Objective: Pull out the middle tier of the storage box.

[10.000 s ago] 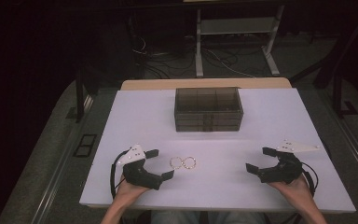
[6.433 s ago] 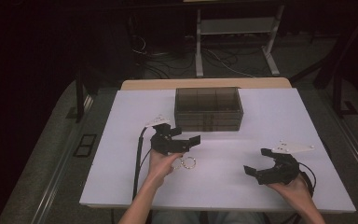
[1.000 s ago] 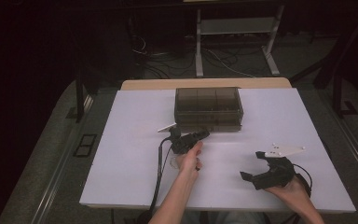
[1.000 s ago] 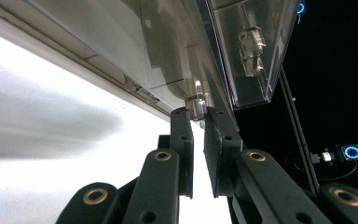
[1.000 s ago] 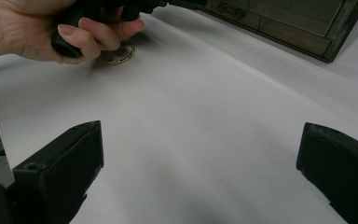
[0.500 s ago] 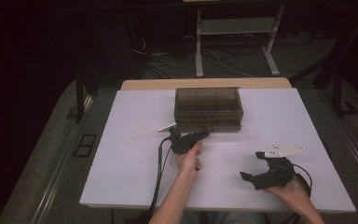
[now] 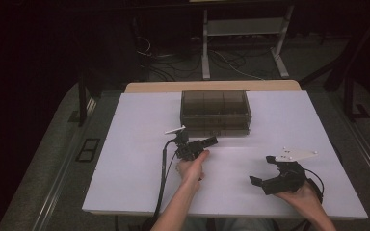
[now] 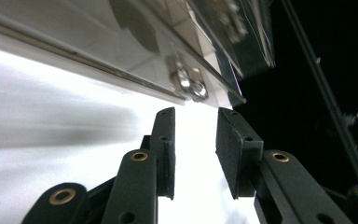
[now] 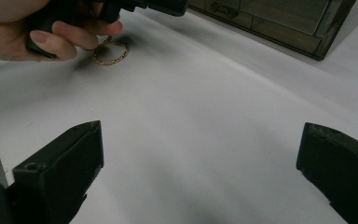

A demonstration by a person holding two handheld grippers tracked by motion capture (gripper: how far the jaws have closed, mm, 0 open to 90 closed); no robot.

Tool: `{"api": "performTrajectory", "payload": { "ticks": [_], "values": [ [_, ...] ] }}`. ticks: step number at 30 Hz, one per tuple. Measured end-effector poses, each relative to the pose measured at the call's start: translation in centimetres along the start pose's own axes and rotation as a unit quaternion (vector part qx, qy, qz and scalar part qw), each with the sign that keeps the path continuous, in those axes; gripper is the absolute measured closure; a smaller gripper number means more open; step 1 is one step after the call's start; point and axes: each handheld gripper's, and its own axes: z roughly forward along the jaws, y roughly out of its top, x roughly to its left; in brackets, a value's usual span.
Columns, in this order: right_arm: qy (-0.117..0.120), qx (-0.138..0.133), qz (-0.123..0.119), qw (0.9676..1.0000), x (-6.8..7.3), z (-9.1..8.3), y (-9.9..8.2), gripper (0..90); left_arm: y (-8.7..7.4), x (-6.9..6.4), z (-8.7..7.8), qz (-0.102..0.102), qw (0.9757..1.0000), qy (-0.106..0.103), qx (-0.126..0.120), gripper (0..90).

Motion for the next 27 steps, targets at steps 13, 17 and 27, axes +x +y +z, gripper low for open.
{"api": "performTrajectory", "payload": {
  "ticks": [13,17,27],
  "values": [
    [-0.003,-0.003,0.003,1.0,-0.2,-0.1,0.0,0.0,0.9,-4.0,-0.8,0.174,0.9824,0.054,0.04,53.4],
    [-0.003,-0.004,0.002,1.0,-0.2,-0.1,-0.1,0.0,1.3,-5.2,-0.8,0.217,0.9723,0.069,0.054,47.4],
    [-0.003,-0.004,0.005,1.0,-0.2,-0.2,-0.1,0.0,3.1,-7.1,-0.5,0.293,0.9483,0.063,0.104,31.9]
  ]
}}
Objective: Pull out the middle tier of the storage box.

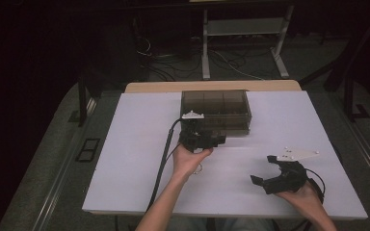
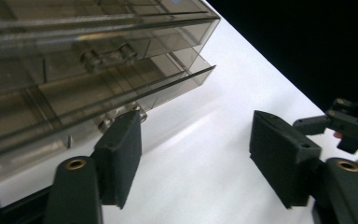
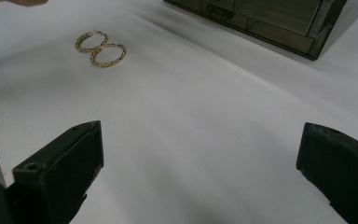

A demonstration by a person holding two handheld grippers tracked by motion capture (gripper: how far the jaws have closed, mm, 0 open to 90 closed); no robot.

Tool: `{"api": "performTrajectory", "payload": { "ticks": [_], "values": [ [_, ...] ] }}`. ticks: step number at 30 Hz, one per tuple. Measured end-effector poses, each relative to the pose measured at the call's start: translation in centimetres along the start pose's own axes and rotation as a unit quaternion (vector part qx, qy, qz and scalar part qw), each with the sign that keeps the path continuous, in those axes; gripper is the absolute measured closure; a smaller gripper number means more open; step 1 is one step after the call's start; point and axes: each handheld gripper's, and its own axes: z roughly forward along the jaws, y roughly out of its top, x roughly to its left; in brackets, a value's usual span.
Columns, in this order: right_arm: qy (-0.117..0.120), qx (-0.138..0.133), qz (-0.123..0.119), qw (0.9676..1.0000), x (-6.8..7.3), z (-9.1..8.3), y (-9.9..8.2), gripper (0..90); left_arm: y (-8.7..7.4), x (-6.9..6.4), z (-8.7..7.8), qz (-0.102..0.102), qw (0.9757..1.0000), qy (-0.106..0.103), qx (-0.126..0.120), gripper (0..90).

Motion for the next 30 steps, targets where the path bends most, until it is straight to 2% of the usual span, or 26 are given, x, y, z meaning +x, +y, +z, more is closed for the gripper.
{"api": "performTrajectory", "payload": {
  "ticks": [2,3,8,9,15,16,17,18,20,21,22,23,24,28,29,30],
  "values": [
    [0.0,0.0,-0.001,1.0,-0.1,0.0,0.0,0.0,0.4,0.0,-0.1,0.018,0.9998,0.0,0.005,30.7],
    [0.0,-0.001,-0.001,1.0,-0.1,0.0,0.0,0.0,0.8,0.0,-0.1,0.035,0.9993,-0.001,0.013,29.9],
    [-0.001,-0.001,-0.001,1.0,-0.2,-0.1,0.0,0.0,1.4,0.0,-0.2,0.055,0.9983,-0.007,0.021,28.3],
    [-0.001,-0.001,-0.001,1.0,-0.2,-0.1,0.0,0.0,1.6,0.1,-0.3,0.065,0.9974,-0.007,0.032,28.3],
    [-0.003,-0.002,0.002,1.0,-0.3,-0.2,-0.1,0.0,2.4,0.0,-0.3,0.097,0.9931,-0.014,0.064,26.2],
    [-0.003,-0.002,0.002,1.0,-0.3,-0.2,-0.1,0.0,2.6,0.0,-0.3,0.105,0.9919,-0.014,0.07,25.4],
    [-0.004,-0.001,0.002,1.0,-0.3,-0.2,-0.1,0.0,2.9,0.0,-0.3,0.122,0.9892,-0.015,0.08,22.9],
    [-0.004,-0.001,0.002,1.0,-0.3,-0.2,-0.1,0.0,2.9,0.0,-0.3,0.122,0.9892,-0.015,0.08,21.2],
    [-0.004,-0.001,0.001,1.0,-0.3,-0.3,-0.1,0.0,3.3,-0.1,-0.3,0.137,0.9866,-0.019,0.087,20.4],
    [-0.003,-0.001,0.001,1.0,-0.3,-0.2,-0.1,0.0,3.7,0.0,-0.3,0.156,0.9833,-0.022,0.092,19.0],
    [-0.003,-0.001,0.001,1.0,-0.3,-0.2,-0.1,0.0,3.7,0.0,-0.3,0.156,0.9833,-0.022,0.092,18.9],
    [-0.004,-0.001,0.001,1.0,-0.3,-0.3,-0.1,0.0,4.1,0.1,-0.4,0.172,0.9798,-0.026,0.099,18.7],
    [-0.004,-0.001,0.001,1.0,-0.3,-0.3,-0.1,0.0,4.1,0.1,-0.4,0.172,0.9798,-0.026,0.099,18.8],
    [-0.003,-0.001,0.002,1.0,-0.3,-0.2,-0.1,0.0,4.6,-0.1,-0.5,0.198,0.9734,-0.032,0.111,18.7],
    [-0.003,0.0,0.002,1.0,-0.3,-0.2,-0.1,0.0,4.8,0.0,-0.6,0.211,0.9698,-0.043,0.115,18.8],
    [-0.002,0.0,0.001,1.0,-0.3,-0.2,-0.1,0.0,4.9,0.0,-0.6,0.219,0.9677,-0.049,0.115,19.1]
  ]
}}
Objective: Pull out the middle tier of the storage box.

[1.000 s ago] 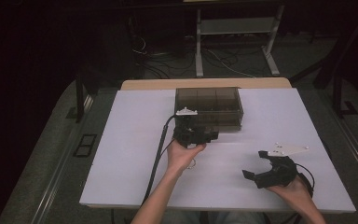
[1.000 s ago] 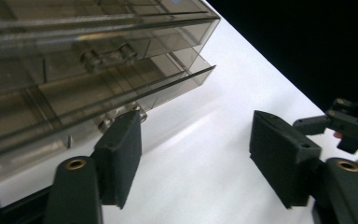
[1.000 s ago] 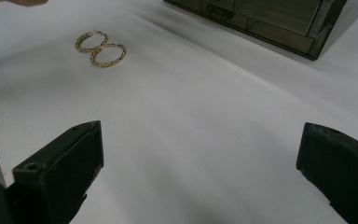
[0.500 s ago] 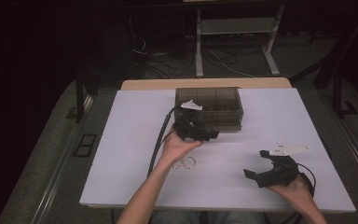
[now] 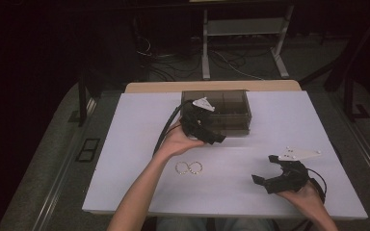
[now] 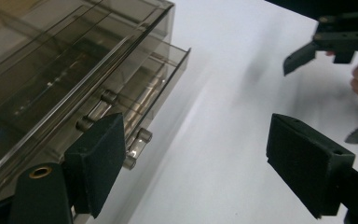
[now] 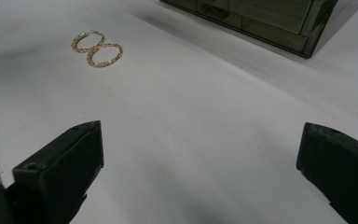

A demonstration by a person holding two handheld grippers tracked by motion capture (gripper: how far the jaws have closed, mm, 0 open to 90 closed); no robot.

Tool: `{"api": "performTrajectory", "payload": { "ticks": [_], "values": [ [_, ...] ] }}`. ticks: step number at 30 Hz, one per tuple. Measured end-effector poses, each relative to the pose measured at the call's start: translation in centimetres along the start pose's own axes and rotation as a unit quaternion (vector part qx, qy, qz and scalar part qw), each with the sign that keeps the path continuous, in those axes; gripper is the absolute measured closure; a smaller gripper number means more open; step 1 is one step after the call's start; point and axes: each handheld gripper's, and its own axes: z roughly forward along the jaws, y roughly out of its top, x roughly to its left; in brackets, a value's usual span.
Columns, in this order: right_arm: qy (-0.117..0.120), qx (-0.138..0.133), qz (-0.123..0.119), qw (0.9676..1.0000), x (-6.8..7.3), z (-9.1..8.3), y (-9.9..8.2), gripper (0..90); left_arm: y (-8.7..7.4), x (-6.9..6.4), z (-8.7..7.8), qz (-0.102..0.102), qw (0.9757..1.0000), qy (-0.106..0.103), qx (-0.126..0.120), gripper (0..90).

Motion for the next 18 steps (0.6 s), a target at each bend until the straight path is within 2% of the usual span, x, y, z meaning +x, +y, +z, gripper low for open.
{"api": "performTrajectory", "payload": {
  "ticks": [1,2,3,4,5,6,7,10,14,18],
  "values": [
    [0.0,0.0,0.0,1.0,0.0,0.0,0.0,0.0,0.0,0.0,0.0,0.0,1.0,0.0,0.0,19.9],
    [0.001,0.002,0.0,1.0,0.0,0.0,0.0,0.0,0.1,-0.1,0.0,0.017,0.9998,-0.004,0.001,20.2],
    [0.001,0.002,-0.002,1.0,0.0,0.0,0.0,0.0,0.1,-0.1,0.0,0.017,0.9998,-0.004,0.001,20.5],
    [0.001,0.002,-0.002,1.0,0.0,0.0,0.0,0.0,0.2,-0.1,0.0,0.027,0.9996,-0.005,0.001,20.5],
    [0.001,0.001,-0.002,1.0,0.0,0.1,0.0,0.0,0.4,0.1,0.2,0.047,0.9989,-0.005,0.004,22.3],
    [0.001,0.001,-0.002,1.0,0.0,0.1,0.0,0.0,0.4,0.1,0.2,0.047,0.9989,-0.005,0.004,22.7],
    [0.001,0.003,0.0,1.0,0.1,0.1,0.0,0.0,0.4,0.1,0.5,0.057,0.9983,-0.004,0.012,23.4],
    [0.002,0.003,-0.001,1.0,0.1,0.1,0.0,0.0,0.3,0.3,0.9,0.068,0.9975,-0.001,0.02,25.1],
    [0.004,0.002,-0.003,1.0,0.0,0.1,0.0,0.0,0.1,0.7,1.4,0.079,0.9967,0.003,0.02,31.8],
    [0.005,0.003,-0.001,1.0,0.0,0.0,0.0,0.0,-0.3,1.2,1.8,0.093,0.9953,0.018,0.022,36.4]
  ]
}}
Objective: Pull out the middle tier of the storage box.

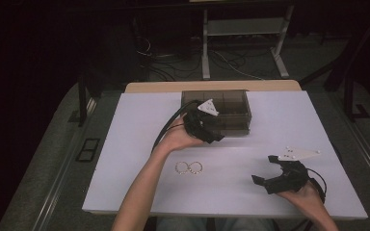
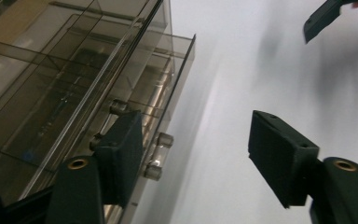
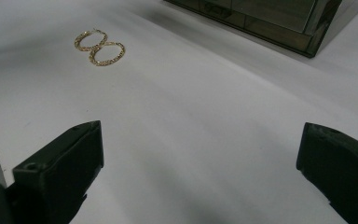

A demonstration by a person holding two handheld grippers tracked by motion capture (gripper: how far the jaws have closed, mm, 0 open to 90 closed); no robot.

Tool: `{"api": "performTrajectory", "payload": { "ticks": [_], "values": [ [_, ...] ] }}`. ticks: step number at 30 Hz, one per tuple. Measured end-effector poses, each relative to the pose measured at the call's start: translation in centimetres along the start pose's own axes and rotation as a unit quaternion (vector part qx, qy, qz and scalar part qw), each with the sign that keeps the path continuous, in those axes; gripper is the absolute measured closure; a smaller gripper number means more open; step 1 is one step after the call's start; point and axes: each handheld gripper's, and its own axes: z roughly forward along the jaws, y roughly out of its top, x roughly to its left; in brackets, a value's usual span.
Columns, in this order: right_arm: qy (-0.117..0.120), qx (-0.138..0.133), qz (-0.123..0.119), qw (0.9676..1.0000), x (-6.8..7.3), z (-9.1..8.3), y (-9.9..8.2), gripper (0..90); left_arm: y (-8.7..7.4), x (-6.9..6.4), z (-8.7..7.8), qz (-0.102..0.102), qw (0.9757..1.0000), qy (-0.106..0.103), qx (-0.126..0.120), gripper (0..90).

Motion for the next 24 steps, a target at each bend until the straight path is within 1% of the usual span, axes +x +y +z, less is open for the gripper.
{"api": "performTrajectory", "payload": {
  "ticks": [2,3,5,6,7,9,10,13,15,17,18,21,24],
  "values": [
    [0.0,0.0,0.0,1.0,0.0,0.0,0.0,0.0,-0.1,0.0,0.1,0.003,1.0,0.003,-0.001,38.0],
    [0.001,0.0,-0.002,1.0,0.0,0.0,0.0,0.0,-0.1,0.1,0.1,0.009,0.9999,0.008,-0.004,41.1],
    [0.001,0.0,-0.002,1.0,0.0,0.0,0.0,0.0,-0.2,0.2,0.3,0.015,0.9998,0.012,-0.007,42.4],
    [0.003,0.001,-0.004,1.0,-0.1,0.1,0.0,0.0,-0.3,0.2,0.5,0.014,0.9997,0.014,-0.012,44.8],
    [0.004,0.002,-0.004,1.0,-0.1,0.1,0.0,0.0,-0.4,0.4,0.8,0.019,0.9997,0.015,-0.01,45.6],
    [0.003,0.002,-0.003,1.0,-0.1,0.1,0.0,0.0,-0.4,0.5,1.0,0.021,0.9995,0.018,-0.012,47.8],
    [0.003,0.002,-0.003,1.0,-0.1,0.1,0.0,0.0,-0.5,0.7,1.3,0.026,0.9995,0.018,-0.006,49.3],
    [0.002,0.001,-0.002,1.0,-0.1,0.0,0.0,0.0,-0.7,0.9,1.6,0.027,0.9995,0.019,-0.002,51.1],
    [0.004,0.001,-0.002,1.0,-0.2,0.0,0.0,0.0,-0.9,1.2,2.0,0.022,0.9996,0.017,0.001,53.1],
    [0.005,0.003,-0.002,1.0,-0.2,0.1,0.0,0.0,-1.0,1.4,2.1,0.024,0.9996,0.014,0.002,54.0],
    [0.007,0.006,-0.003,1.0,-0.2,0.1,0.0,0.0,-1.1,1.4,2.1,0.026,0.9996,0.014,0.001,56.6],
    [0.007,0.008,-0.007,0.9999,-0.1,0.3,0.0,0.0,-1.2,1.5,2.1,0.026,0.9995,0.015,-0.004,58.7],
    [0.006,0.01,-0.006,0.9999,-0.1,0.3,0.0,0.0,-1.3,1.6,2.1,0.035,0.9993,0.015,0.007,61.3]
  ]
}}
